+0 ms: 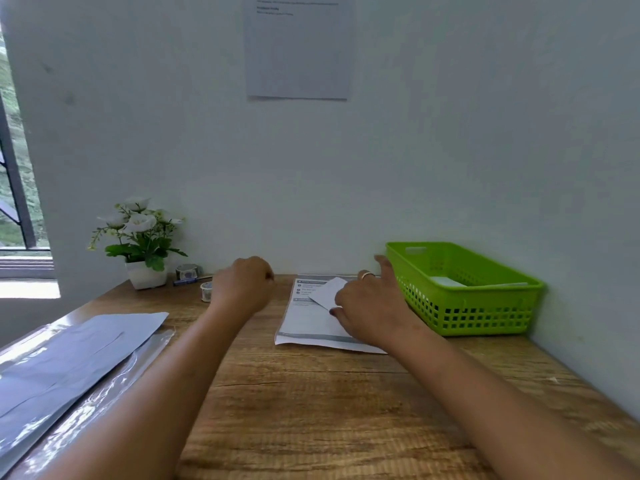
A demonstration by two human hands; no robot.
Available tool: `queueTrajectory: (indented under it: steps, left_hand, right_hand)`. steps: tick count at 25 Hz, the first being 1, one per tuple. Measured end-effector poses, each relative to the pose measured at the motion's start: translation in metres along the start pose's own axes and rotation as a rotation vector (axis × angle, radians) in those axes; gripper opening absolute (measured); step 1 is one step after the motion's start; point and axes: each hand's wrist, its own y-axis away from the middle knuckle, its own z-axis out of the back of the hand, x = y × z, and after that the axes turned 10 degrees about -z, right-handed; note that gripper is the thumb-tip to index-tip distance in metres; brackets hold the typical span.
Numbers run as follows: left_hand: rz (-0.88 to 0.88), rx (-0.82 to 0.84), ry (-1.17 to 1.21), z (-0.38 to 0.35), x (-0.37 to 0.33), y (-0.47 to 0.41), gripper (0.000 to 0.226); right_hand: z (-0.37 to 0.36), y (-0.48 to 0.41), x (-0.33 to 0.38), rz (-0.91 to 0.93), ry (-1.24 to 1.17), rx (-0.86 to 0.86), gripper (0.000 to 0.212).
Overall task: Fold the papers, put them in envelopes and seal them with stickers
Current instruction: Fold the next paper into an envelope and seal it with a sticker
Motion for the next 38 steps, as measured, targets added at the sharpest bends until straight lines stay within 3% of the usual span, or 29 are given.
queueTrajectory:
  steps: [3,6,10,16,24,33,38]
  left_hand:
    - [0.277,0.062,0.166,0.019,0.057,0.004,0.018]
    - [0.432,0.231,0.091,0.040,0.116,0.012,0.030]
    - [0.581,0.327,0.033,0.053,0.180,0.038,0.036]
    - [0.755,0.310,0.072,0.053,0.229,0.072,0.045]
    - [0.833,0.284,0.048,0.018,0.263,0.053,0.079]
    - [0.763,0.197,0.065,0.054,0.198,0.045,0.035]
    - [0.689,0.180,0.161,0.066,0.151,0.027,0.042]
  right_hand:
    - [0.016,-0.005,0.037,0.015,-0.393,0.078,0.035]
    - [0.035,-0.013,0.091,0.068,-0.731,0.214,0.028]
    - [0.043,-0.030,0.163,0.093,-0.888,0.428,0.030]
    - [0.038,-0.031,0.229,-0.013,-1.037,0.612,0.043]
    - [0.031,-0.030,0.248,-0.125,-1.174,0.689,0.044]
    - [0.043,-0.036,0.219,-0.202,-1.328,0.632,0.042]
    - [0.049,-0.045,0.178,-0.323,-1.531,0.630,0.037]
